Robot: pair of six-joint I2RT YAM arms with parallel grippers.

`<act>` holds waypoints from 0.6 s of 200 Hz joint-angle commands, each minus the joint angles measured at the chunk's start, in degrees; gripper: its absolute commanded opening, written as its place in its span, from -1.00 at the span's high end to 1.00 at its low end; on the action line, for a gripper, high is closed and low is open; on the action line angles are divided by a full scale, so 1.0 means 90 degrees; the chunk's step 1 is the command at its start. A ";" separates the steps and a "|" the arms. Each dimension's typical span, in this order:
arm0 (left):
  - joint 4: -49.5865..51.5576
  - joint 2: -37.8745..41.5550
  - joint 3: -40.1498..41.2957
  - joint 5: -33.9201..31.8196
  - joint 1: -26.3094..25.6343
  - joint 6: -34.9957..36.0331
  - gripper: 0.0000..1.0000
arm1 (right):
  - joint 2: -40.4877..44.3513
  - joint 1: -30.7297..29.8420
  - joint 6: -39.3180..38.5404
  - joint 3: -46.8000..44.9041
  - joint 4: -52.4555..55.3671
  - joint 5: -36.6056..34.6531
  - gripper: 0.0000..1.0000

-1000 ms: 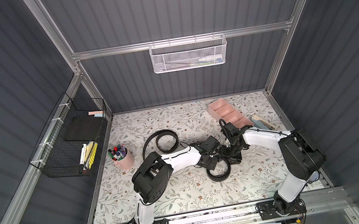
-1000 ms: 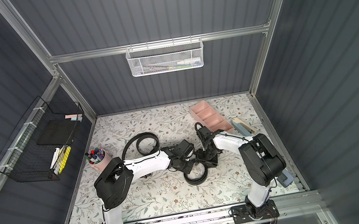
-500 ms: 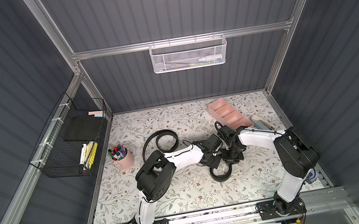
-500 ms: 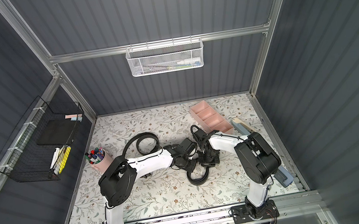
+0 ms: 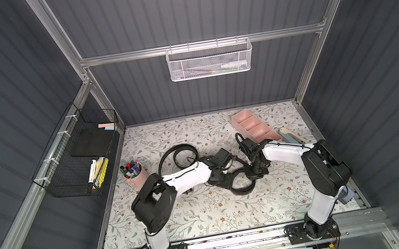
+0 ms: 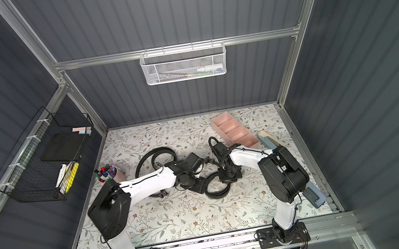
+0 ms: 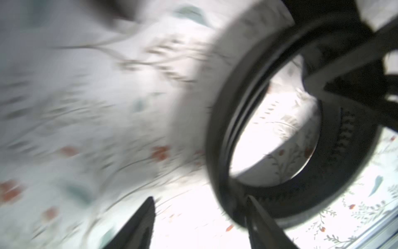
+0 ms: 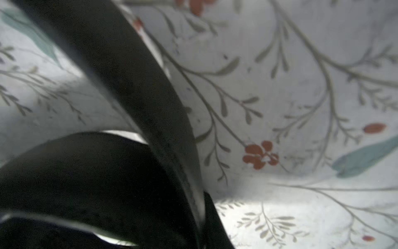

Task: Place the belts into the storage roll
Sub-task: Roll the belt at the center of the board.

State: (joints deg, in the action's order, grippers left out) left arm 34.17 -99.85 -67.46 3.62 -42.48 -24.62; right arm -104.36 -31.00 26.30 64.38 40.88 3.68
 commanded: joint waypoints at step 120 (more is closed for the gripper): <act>0.0563 -0.0335 -0.0590 -0.0017 0.0761 0.1480 -0.50 | -0.0876 -0.0648 -0.3741 0.0966 -0.0330 -0.0546 0.80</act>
State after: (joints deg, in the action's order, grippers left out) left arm 39.07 -100.62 -69.58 1.30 -35.46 -16.16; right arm -111.46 -37.06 -0.54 73.93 38.22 -1.48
